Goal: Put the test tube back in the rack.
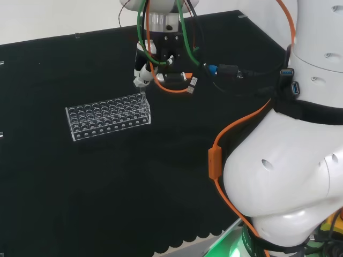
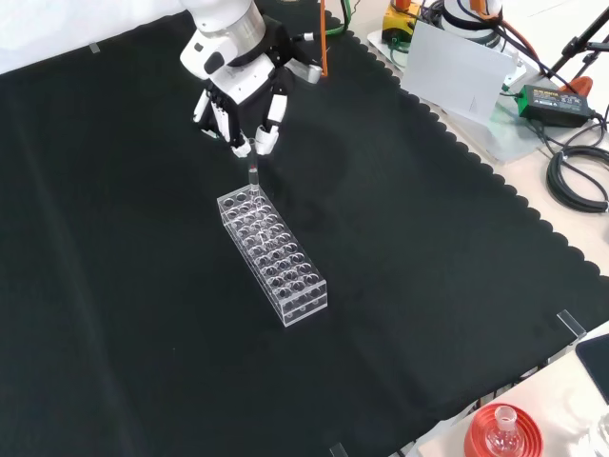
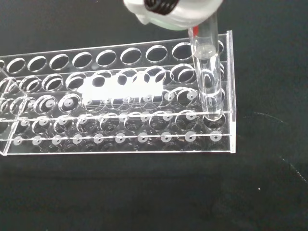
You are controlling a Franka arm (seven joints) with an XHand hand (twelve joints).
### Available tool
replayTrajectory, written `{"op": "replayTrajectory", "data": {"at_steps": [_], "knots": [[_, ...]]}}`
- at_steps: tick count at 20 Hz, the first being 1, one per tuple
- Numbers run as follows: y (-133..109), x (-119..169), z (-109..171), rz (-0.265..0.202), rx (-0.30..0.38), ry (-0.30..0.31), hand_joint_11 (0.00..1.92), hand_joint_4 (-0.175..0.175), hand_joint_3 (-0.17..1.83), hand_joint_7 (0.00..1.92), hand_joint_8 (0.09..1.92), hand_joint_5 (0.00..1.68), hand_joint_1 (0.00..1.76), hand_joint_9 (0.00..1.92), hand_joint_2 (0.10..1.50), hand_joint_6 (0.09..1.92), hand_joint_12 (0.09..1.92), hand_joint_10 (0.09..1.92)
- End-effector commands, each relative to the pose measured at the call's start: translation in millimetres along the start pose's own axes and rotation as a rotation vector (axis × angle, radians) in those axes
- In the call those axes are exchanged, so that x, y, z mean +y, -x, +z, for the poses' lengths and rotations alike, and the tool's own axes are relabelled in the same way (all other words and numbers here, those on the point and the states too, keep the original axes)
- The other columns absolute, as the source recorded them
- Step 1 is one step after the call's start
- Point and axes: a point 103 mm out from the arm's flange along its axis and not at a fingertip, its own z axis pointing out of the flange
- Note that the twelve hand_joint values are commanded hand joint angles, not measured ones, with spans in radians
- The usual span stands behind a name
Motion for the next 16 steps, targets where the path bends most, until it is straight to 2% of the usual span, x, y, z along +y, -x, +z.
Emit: {"op": "replayTrajectory", "data": {"at_steps": [1, 16], "knots": [[0.3, -0.2, 2.8, -0.005, 0.008, 0.0, 0.48, -0.175, -0.02, 1.42, 0.53, 1.28, 1.42, 1.27, 0.97, 0.48, 1.36, 0.3], [-9.5, 7.3, 9.3, -0.019, 0.006, -0.007, 0.48, -0.175, -0.02, 1.42, 0.53, 1.28, 1.42, 1.27, 0.97, 0.48, 1.36, 0.3]]}}
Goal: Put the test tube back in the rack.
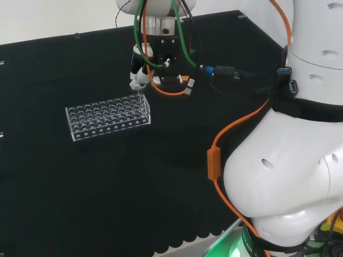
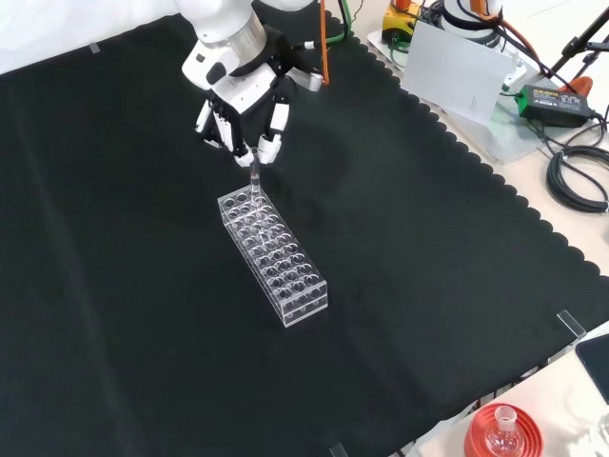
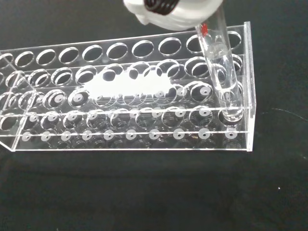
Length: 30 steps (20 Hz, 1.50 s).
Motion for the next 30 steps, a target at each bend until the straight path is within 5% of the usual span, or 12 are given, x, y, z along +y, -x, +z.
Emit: {"op": "replayTrajectory", "data": {"at_steps": [1, 30], "knots": [[0, 0, 0, 0.002, -0.002, -0.001, 0.48, -0.175, -0.02, 1.42, 0.53, 1.28, 1.42, 1.27, 0.97, 0.48, 1.36, 0.3], [3, -1, 13, 0.011, 0.002, -0.018, 0.48, -0.175, -0.02, 1.42, 0.53, 1.28, 1.42, 1.27, 0.97, 0.48, 1.36, 0.3]]}}
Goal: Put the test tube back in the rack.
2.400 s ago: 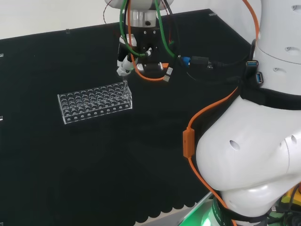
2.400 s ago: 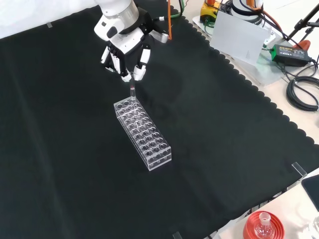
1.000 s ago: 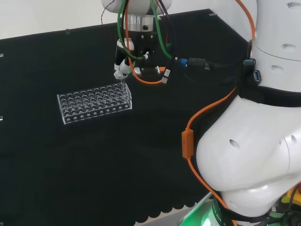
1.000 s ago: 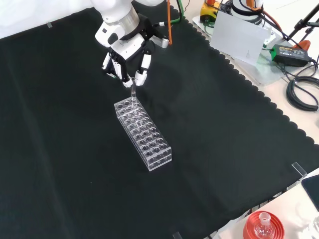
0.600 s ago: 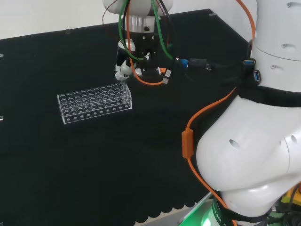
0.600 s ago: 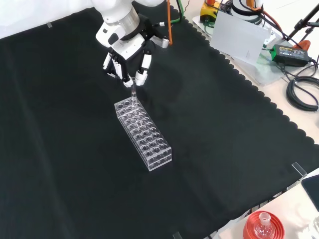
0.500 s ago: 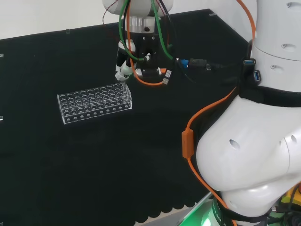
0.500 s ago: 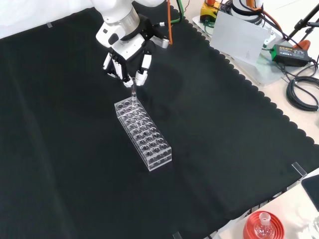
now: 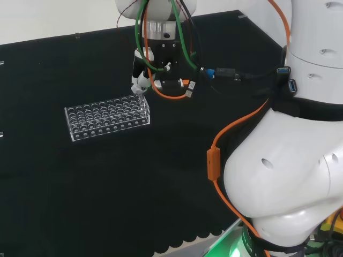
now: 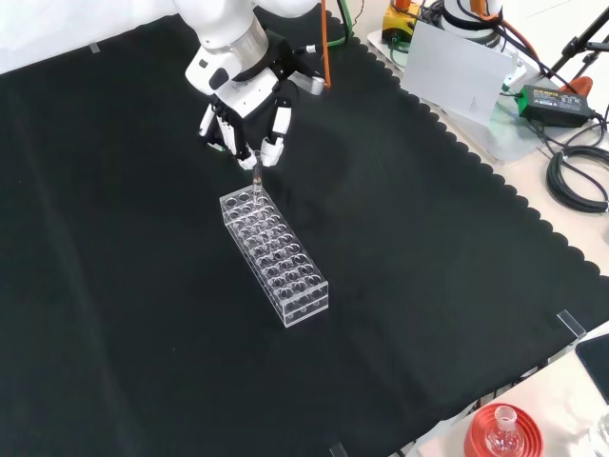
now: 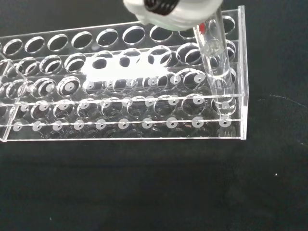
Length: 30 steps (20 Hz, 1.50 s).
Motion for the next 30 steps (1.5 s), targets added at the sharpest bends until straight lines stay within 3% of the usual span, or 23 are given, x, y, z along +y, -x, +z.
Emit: {"op": "replayTrajectory", "data": {"at_steps": [1, 25, 28, 30], "knots": [[-1, 1, 2, 0.002, 0.002, -0.004, 0.48, -0.175, -0.02, 1.42, 0.53, 1.28, 1.42, 1.27, 0.97, 0.48, 1.36, 0.3], [-4, 12, 15, 0.006, 0.01, -0.026, 0.48, -0.175, -0.02, 1.42, 0.52, 1.28, 1.42, 1.27, 0.97, 0.48, 1.36, 0.29], [-7, 19, 25, -0.016, 0.068, -0.05, 0.47, -0.175, -0.01, 1.42, 0.53, 1.27, 1.42, 1.26, 0.97, 0.49, 1.36, 0.31], [-7, 20, 26, -0.031, 0.111, -0.066, 0.41, -0.175, 0.0, 1.31, 0.58, 1.22, 1.34, 1.22, 0.99, 0.58, 1.4, 0.45]]}}
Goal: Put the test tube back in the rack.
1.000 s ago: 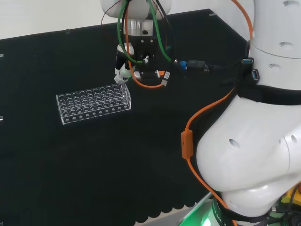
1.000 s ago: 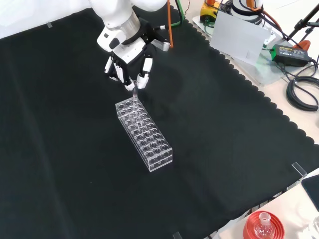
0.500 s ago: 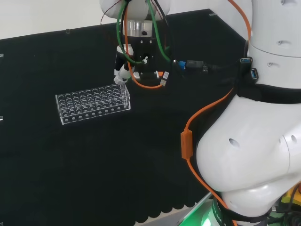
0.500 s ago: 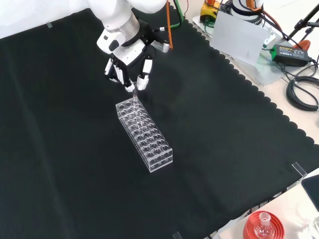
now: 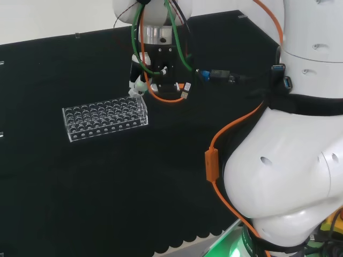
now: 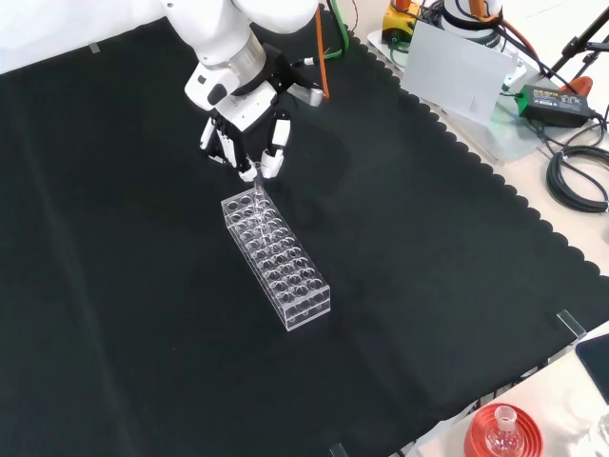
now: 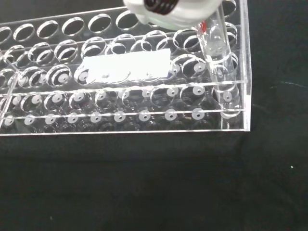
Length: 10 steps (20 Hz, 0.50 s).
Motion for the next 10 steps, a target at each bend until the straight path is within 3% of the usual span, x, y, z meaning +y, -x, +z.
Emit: {"op": "replayTrajectory", "data": {"at_steps": [1, 4, 10], "knots": [[-3, 7, 10, -0.043, 0.108, -0.038, 0.37, -0.14, -0.06, 1.26, 0.63, 1.09, 1.31, 1.16, 0.99, 0.68, 1.42, 0.55], [-2, 3, 4, -0.059, 0.121, -0.027, 0.25, -0.049, -0.16, 1.08, 0.75, 0.74, 1.25, 0.97, 0.97, 0.91, 1.49, 0.73], [-3, -1, -7, -0.079, 0.116, -0.015, 0.13, -0.009, -0.17, 0.87, 0.83, 0.61, 1.2, 0.79, 0.94, 0.95, 1.55, 0.84]]}}
